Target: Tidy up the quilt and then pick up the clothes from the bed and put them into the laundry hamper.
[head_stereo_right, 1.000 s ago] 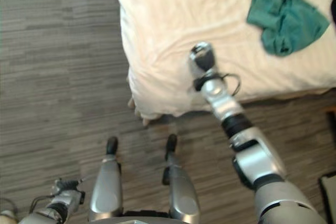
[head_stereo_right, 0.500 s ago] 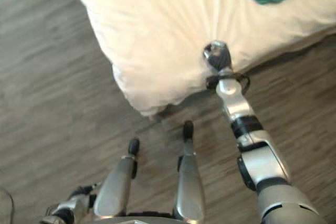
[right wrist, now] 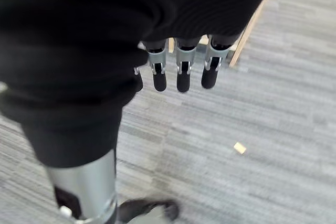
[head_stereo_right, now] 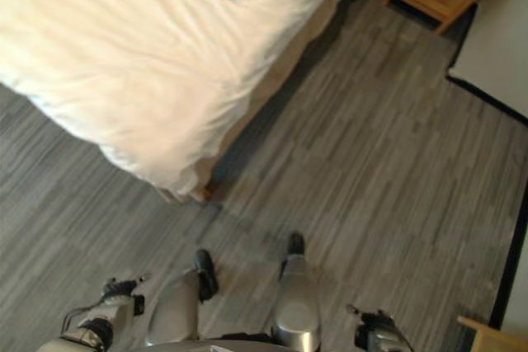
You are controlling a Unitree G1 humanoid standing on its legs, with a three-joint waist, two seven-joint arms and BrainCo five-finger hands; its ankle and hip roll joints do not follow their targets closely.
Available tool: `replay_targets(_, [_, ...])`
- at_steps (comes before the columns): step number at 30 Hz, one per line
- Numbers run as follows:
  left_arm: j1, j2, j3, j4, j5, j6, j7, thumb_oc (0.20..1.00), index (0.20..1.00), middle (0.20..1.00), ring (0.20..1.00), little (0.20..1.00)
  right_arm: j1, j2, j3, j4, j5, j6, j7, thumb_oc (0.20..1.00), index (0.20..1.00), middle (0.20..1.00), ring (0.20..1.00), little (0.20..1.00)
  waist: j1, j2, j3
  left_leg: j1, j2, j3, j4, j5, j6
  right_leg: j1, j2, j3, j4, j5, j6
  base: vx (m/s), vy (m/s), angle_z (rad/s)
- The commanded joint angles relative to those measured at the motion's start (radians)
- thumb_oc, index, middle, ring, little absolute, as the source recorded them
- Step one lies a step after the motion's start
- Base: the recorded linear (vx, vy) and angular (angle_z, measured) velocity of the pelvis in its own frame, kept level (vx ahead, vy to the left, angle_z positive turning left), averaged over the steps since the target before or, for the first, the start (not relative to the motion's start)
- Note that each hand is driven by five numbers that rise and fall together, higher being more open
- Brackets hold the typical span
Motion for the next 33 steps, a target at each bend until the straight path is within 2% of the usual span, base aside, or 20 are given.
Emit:
replay_targets(1, [0.032,-0.017,-0.003,0.007,0.071,0.009,0.014,1.0,1.0,1.0,1.0,1.0,-0.064,-0.047,-0.003,-0.02,-0.064,-0.034,-0.023,1.0,1.0,1.0,1.0,1.0,0.001,0.026,-0.031,-0.028,-0.073,-0.127,-0.062,0.031,-0.005,0.031,-0.022,0.037,-0.18,0.135,0.097,0.04,-0.038,-1.09])
replay_targets(2, [0.034,-0.026,-0.009,0.012,0.087,0.008,0.017,1.0,1.0,1.0,1.0,1.0,-0.065,-0.045,0.011,-0.019,-0.12,-0.041,-0.039,1.0,1.0,1.0,1.0,1.0,-0.001,0.031,-0.041,-0.009,-0.068,-0.107,-0.075,0.035,-0.009,0.033,-0.027,0.016,-0.185,0.137,0.097,0.08,-0.088,-1.13])
replay_targets(6, [0.05,-0.024,-0.004,0.013,0.087,0.014,0.025,1.0,1.0,1.0,1.0,1.0,-0.056,-0.025,0.005,-0.008,-0.071,-0.034,-0.06,1.0,1.0,1.0,1.0,1.0,0.003,0.055,-0.037,0.061,-0.041,-0.047,-0.1,0.021,-0.02,0.042,-0.067,-0.067,-0.118,0.138,0.114,0.09,-0.161,-1.08])
replay_targets(8, [0.051,-0.021,-0.01,0.01,0.097,0.019,0.023,1.0,1.0,1.0,1.0,1.0,-0.056,-0.016,0.001,0.004,-0.047,-0.047,-0.067,1.0,1.0,1.0,1.0,1.0,0.003,0.063,-0.038,0.064,-0.035,-0.041,-0.1,0.025,-0.017,0.034,-0.08,-0.061,-0.066,0.138,0.11,0.03,-0.168,-1.11])
replay_targets(9, [0.049,-0.021,-0.023,0.009,0.119,0.024,0.019,1.0,1.0,1.0,1.0,1.0,-0.055,-0.009,-0.003,0.011,-0.013,-0.044,-0.088,1.0,1.0,1.0,1.0,1.0,-0.006,0.07,-0.043,0.055,-0.025,-0.033,-0.097,0.048,-0.011,0.024,-0.08,-0.048,-0.06,0.138,0.09,0.12,-0.313,-1.07])
replay_targets(12, [0.057,-0.032,-0.027,0.035,0.158,0.031,0.007,1.0,1.0,1.0,1.0,1.0,-0.037,-0.008,-0.027,0.026,-0.078,-0.033,-0.103,1.0,1.0,1.0,1.0,1.0,-0.023,0.077,-0.06,0.077,-0.006,-0.028,-0.082,0.039,-0.032,0.026,-0.077,-0.059,-0.109,0.131,0.09,0.17,-0.265,-0.37])
replay_targets(13, [0.069,-0.033,-0.031,0.042,0.156,0.04,0.023,1.0,1.0,1.0,1.0,1.0,-0.029,-0.01,-0.027,0.033,-0.06,-0.009,-0.093,1.0,1.0,1.0,1.0,1.0,-0.027,0.077,-0.069,0.104,0.01,-0.035,-0.071,0.008,-0.05,0.05,-0.062,-0.077,-0.127,0.091,0.112,0.26,-0.439,-0.42])
replay_targets(15, [0.07,-0.041,-0.03,0.05,0.153,0.061,0.054,1.0,1.0,1.0,1.0,1.0,-0.031,-0.008,-0.029,0.055,-0.057,-0.001,-0.083,1.0,1.0,1.0,1.0,1.0,-0.039,0.073,-0.087,0.108,0.033,-0.052,-0.081,0.041,-0.054,0.05,-0.024,-0.053,-0.159,0.088,0.097,0.21,-0.394,-0.58])
replay_targets(17, [0.076,-0.058,-0.031,0.08,0.126,0.058,0.082,1.0,1.0,1.0,1.0,1.0,-0.021,-0.019,-0.02,0.075,-0.078,-0.013,-0.053,1.0,1.0,1.0,1.0,1.0,-0.07,0.076,-0.123,0.126,0.066,-0.135,-0.036,0.069,-0.074,0.053,0.06,0.024,-0.161,0.037,0.048,0.27,-0.262,-0.44])
replay_targets(18, [0.076,-0.059,-0.03,0.082,0.118,0.054,0.088,1.0,1.0,1.0,1.0,1.0,-0.02,-0.02,-0.02,0.075,-0.083,-0.011,-0.048,1.0,1.0,1.0,1.0,1.0,-0.07,0.076,-0.124,0.123,0.068,-0.14,-0.029,0.073,-0.075,0.053,0.064,0.024,-0.161,0.035,0.045,0.18,-0.161,-0.41])
replay_targets(20, [0.086,-0.07,0.002,0.097,0.046,0.012,0.074,1.0,1.0,1.0,1.0,1.0,-0.033,-0.028,0.011,0.076,-0.148,-0.014,-0.035,1.0,1.0,1.0,1.0,1.0,-0.05,0.067,-0.122,0.043,0.037,-0.248,0.166,0.131,-0.071,0.059,0.111,0.064,-0.156,0.023,0.003,0.15,-0.211,-0.59])
replay_targets(21, [0.09,-0.087,0.027,0.085,0.023,-0.001,-0.016,1.0,1.0,1.0,1.0,1.0,-0.048,-0.032,0.055,0.074,-0.18,-0.002,-0.037,1.0,1.0,1.0,1.0,1.0,-0.035,0.059,-0.117,-0.065,0.001,-0.324,0.426,0.179,-0.065,0.054,0.148,0.083,-0.126,0.008,-0.041,0.27,-0.362,-0.83])
replay_targets(22, [0.096,-0.112,0.005,0.053,0.081,-0.044,0.03,1.0,1.0,1.0,1.0,1.0,-0.052,-0.046,0.079,0.073,-0.165,0.006,-0.03,1.0,1.0,1.0,1.0,1.0,-0.029,0.06,-0.109,-0.183,0.023,-0.389,0.628,0.287,-0.086,0.054,0.189,0.086,-0.075,-0.023,-0.092,0.24,-0.271,-0.81])
replay_targets(23, [0.097,-0.112,-0.002,0.048,0.082,-0.048,0.043,1.0,1.0,1.0,1.0,1.0,-0.053,-0.047,0.081,0.074,-0.161,0.006,-0.027,1.0,1.0,1.0,1.0,1.0,-0.029,0.061,-0.108,-0.2,0.023,-0.396,0.638,0.297,-0.086,0.054,0.194,0.088,-0.066,-0.029,-0.097,0.36,-0.114,-1.04])
replay_targets(26, [0.079,-0.093,-0.041,0.027,0.012,-0.039,0.057,1.0,1.0,1.0,1.0,1.0,-0.067,-0.046,0.099,0.078,-0.14,0.013,-0.033,1.0,1.0,1.0,1.0,1.0,-0.015,0.077,-0.096,-0.256,-0.034,-0.408,0.492,0.311,-0.064,0.09,0.224,0.124,-0.04,-0.075,-0.105,0.36,0.139,-0.53])
replay_targets(27, [0.065,-0.09,-0.043,0.03,0.005,-0.026,0.013,1.0,1.0,1.0,1.0,1.0,-0.08,-0.049,0.109,0.083,-0.144,0.014,-0.027,1.0,1.0,1.0,1.0,1.0,-0.006,0.094,-0.087,-0.229,-0.047,-0.402,0.298,0.331,-0.067,0.114,0.242,0.142,-0.048,-0.097,-0.096,0.46,0.317,-0.17])
replay_targets(28, [0.057,-0.098,-0.046,0.034,-0.008,-0.016,-0.015,1.0,1.0,1.0,1.0,1.0,-0.09,-0.059,0.113,0.087,-0.14,0.014,-0.017,1.0,1.0,1.0,1.0,1.0,0.001,0.118,-0.088,-0.199,-0.029,-0.382,0.052,0.349,-0.074,0.147,0.263,0.155,-0.068,-0.12,-0.083,0.43,0.295,-0.27])
replay_targets(30, [0.054,-0.106,-0.053,0.038,-0.028,-0.005,-0.014,1.0,1.0,1.0,1.0,1.0,-0.093,-0.064,0.115,0.093,-0.133,0.008,-0.012,1.0,1.0,1.0,1.0,1.0,0.006,0.129,-0.085,-0.18,-0.024,-0.379,-0.068,0.361,-0.083,0.173,0.266,0.158,-0.08,-0.133,-0.075,0.34,0.195,-0.26])
replay_targets(32, [0.077,-0.125,-0.039,0.071,-0.207,0.095,0.117,1.0,1.0,1.0,1.0,1.0,-0.099,-0.053,0.118,0.092,-0.203,0.002,-0.01,1.0,1.0,1.0,1.0,1.0,0.054,0.135,-0.09,-0.176,-0.065,-0.418,-0.326,0.335,-0.098,0.294,0.257,0.194,-0.122,-0.167,-0.034,0.73,0.246,-0.1])
replay_targets(33, [0.087,-0.122,-0.023,0.084,-0.204,0.1,0.104,1.0,1.0,1.0,1.0,1.0,-0.102,-0.046,0.119,0.092,-0.2,0.004,-0.019,1.0,1.0,1.0,1.0,1.0,0.063,0.129,-0.088,-0.177,-0.071,-0.416,-0.338,0.324,-0.098,0.318,0.247,0.197,-0.125,-0.179,-0.025,0.62,0.182,0.21])
